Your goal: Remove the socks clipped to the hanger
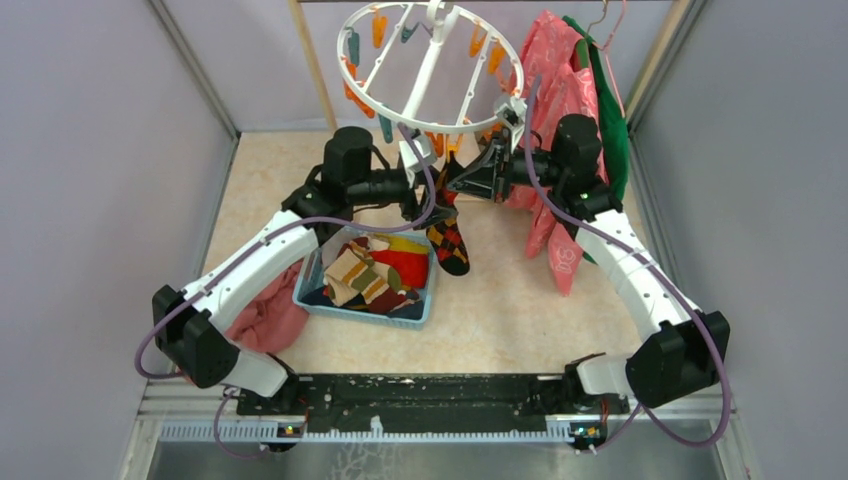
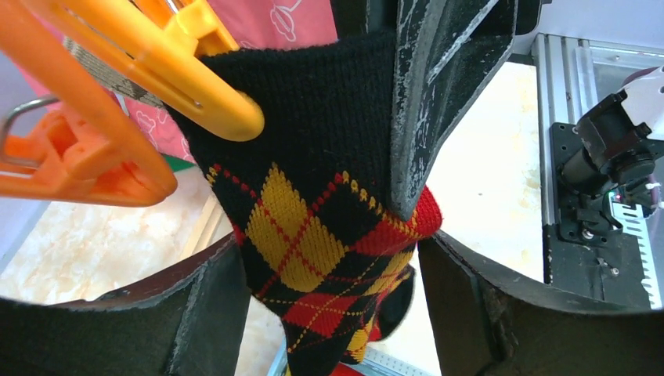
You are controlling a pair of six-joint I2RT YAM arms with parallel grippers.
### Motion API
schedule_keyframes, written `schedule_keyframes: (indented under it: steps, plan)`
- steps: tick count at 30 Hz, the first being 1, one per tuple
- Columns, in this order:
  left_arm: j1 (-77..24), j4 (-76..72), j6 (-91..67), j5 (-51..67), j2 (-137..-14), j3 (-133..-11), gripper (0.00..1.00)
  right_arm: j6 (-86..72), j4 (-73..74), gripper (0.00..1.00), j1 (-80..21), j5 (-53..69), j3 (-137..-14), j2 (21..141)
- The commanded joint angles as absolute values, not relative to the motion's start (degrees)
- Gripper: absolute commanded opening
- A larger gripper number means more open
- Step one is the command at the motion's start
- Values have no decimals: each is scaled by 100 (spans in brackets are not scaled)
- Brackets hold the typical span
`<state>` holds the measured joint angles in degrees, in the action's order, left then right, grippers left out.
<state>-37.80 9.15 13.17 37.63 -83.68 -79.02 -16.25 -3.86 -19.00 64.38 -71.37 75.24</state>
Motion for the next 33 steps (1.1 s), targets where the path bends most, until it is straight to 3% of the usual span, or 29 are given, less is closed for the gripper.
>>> schedule_keyframes:
  steps: [1,4,8,14,18,25,33]
  plan:
    - [-3806,713,1500,3710,-8335,-7919,79,-1799,-801,0,-1976,6370,-7427,7513]
    - [-3810,714,1594,3769,-8399,-7928,69,-1839,-865,0,-1972,6387,-7387,7512]
    - [-3814,723,1859,3775,-8362,-7817,42,-1590,-468,0,-1969,6078,-7439,7462]
    - [-3815,773,1915,3982,-8326,-7714,18,-1147,216,2,-1976,5523,-7643,7430]
    - [-3852,858,1878,3801,-8365,-7833,2,-894,572,20,-1952,5065,-7735,7408]
    - [-4012,948,1659,3381,-8499,-8048,0,-591,1068,54,-1963,4356,-8229,7488]
    - [-4103,976,1375,2993,-8602,-8195,0,-470,1271,62,-2022,4249,-8540,7475]
